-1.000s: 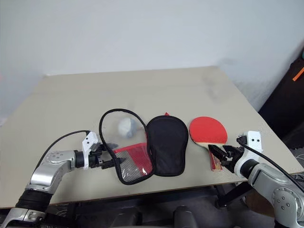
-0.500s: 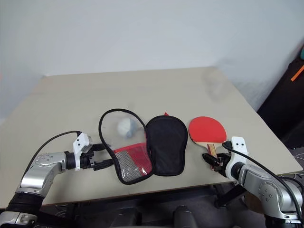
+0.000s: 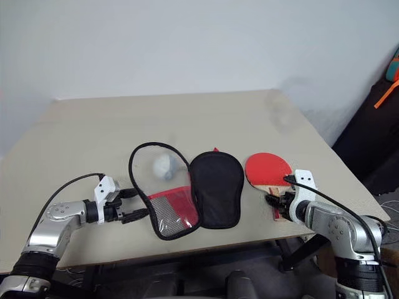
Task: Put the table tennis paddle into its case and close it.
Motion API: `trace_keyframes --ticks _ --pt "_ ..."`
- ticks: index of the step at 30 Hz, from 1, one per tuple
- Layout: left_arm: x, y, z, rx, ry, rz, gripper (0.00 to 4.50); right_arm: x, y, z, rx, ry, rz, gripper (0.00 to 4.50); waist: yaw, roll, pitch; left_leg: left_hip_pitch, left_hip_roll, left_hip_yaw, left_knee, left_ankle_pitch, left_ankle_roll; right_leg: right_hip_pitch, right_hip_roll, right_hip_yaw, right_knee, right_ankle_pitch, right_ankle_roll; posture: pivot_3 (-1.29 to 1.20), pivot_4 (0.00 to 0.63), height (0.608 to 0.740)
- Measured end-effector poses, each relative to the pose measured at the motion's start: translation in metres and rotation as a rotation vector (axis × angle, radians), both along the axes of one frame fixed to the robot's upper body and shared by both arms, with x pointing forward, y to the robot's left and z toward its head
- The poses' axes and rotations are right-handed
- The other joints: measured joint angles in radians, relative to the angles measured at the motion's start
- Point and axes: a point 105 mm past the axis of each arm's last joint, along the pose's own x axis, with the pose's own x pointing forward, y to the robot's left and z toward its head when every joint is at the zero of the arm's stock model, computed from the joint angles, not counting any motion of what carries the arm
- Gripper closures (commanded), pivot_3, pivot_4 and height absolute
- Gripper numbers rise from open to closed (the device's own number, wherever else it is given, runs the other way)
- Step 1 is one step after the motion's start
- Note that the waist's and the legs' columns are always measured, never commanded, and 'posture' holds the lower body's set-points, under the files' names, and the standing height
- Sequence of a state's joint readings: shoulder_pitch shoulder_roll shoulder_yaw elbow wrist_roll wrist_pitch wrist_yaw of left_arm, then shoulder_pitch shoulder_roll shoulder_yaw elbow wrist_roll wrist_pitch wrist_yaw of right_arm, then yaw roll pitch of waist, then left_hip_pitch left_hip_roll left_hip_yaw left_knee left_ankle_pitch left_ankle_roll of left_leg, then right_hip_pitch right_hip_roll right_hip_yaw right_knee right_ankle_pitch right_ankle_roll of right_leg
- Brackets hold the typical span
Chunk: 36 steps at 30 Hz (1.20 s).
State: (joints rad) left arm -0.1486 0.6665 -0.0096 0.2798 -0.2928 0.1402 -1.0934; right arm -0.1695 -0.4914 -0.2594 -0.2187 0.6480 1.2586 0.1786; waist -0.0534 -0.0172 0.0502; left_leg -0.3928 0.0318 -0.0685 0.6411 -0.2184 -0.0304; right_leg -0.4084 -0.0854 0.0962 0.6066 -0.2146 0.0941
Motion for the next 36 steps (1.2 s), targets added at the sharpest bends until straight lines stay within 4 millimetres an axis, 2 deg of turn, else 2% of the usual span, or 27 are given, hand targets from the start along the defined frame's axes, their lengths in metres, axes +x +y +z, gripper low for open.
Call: trace_keyframes --ticks 11,13,17,19,21,23,25,27,31,36 --pt "0.001 -0.001 0.001 -0.001 0.002 0.004 0.00 0.007 0.007 0.007 0.084 0.015 -0.060 3.33 0.000 0.003 0.001 -0.001 0.001 0.002 0.000 0.000 0.000 -0.001 0.000 0.000 0.000 0.000 0.000 0.00 0.000 0.740" --pt "0.001 -0.002 0.002 0.000 0.001 0.005 0.00 0.013 0.006 0.017 0.121 -0.015 -0.091 3.33 0.001 0.007 0.004 -0.002 0.001 0.002 0.000 0.000 0.000 -0.001 0.000 0.000 0.000 0.000 0.000 0.00 0.000 0.740" --pt "0.001 -0.003 0.002 0.000 0.006 0.007 0.00 0.024 0.006 0.055 0.209 -0.140 -0.136 3.33 0.002 0.010 0.005 -0.002 0.001 0.002 -0.004 0.003 0.004 -0.002 0.001 0.001 0.003 0.001 0.000 0.00 0.000 0.740" --pt "0.001 -0.003 0.002 0.000 0.009 0.007 0.00 0.023 0.023 0.075 0.232 -0.215 -0.083 3.33 0.002 0.011 0.005 -0.001 0.001 0.000 -0.008 0.003 0.004 -0.003 0.002 0.000 0.004 0.002 -0.001 0.00 0.000 0.740" --pt "0.002 -0.003 0.003 0.000 0.008 0.006 0.00 0.019 0.044 0.082 0.238 -0.245 -0.011 3.33 0.002 0.011 0.004 0.000 0.001 0.000 -0.012 0.003 0.004 -0.004 0.002 0.000 0.004 0.002 -0.002 0.00 0.000 0.740" --pt "0.002 -0.004 0.004 0.002 0.007 0.001 0.00 0.010 0.069 0.073 0.274 -0.217 0.051 3.33 0.003 0.011 0.004 -0.001 0.001 -0.001 -0.013 0.003 0.004 -0.004 0.002 -0.001 0.004 0.002 -0.002 0.00 0.000 0.740" --pt "0.004 -0.005 0.005 0.003 0.007 -0.002 0.00 -0.001 0.089 0.055 0.303 -0.141 0.088 3.33 0.002 0.012 0.004 -0.003 0.001 -0.001 -0.013 0.002 0.004 -0.004 0.002 0.000 0.003 0.002 -0.002 0.00 0.000 0.740" --pt "0.004 -0.005 0.005 0.002 0.010 -0.005 0.00 -0.013 0.102 0.040 0.298 -0.070 0.128 3.33 0.002 0.012 0.004 -0.003 0.001 0.000 -0.012 0.002 0.004 -0.004 0.001 0.000 0.002 0.002 -0.002 0.00 0.000 0.740" --pt "0.004 -0.004 0.005 0.004 0.020 -0.008 0.00 -0.023 0.119 0.035 0.320 -0.044 0.160 3.33 0.001 0.012 0.004 -0.002 0.001 0.000 -0.012 0.002 0.003 -0.005 0.001 0.000 0.003 0.002 -0.002 0.00 0.000 0.740" --pt "0.006 -0.006 0.008 0.006 0.033 -0.021 0.00 -0.026 0.127 0.030 0.347 -0.028 0.126 3.33 0.002 0.012 0.004 -0.002 0.001 0.000 -0.012 0.002 0.003 -0.005 0.002 -0.001 0.003 0.002 -0.002 0.00 0.000 0.740"
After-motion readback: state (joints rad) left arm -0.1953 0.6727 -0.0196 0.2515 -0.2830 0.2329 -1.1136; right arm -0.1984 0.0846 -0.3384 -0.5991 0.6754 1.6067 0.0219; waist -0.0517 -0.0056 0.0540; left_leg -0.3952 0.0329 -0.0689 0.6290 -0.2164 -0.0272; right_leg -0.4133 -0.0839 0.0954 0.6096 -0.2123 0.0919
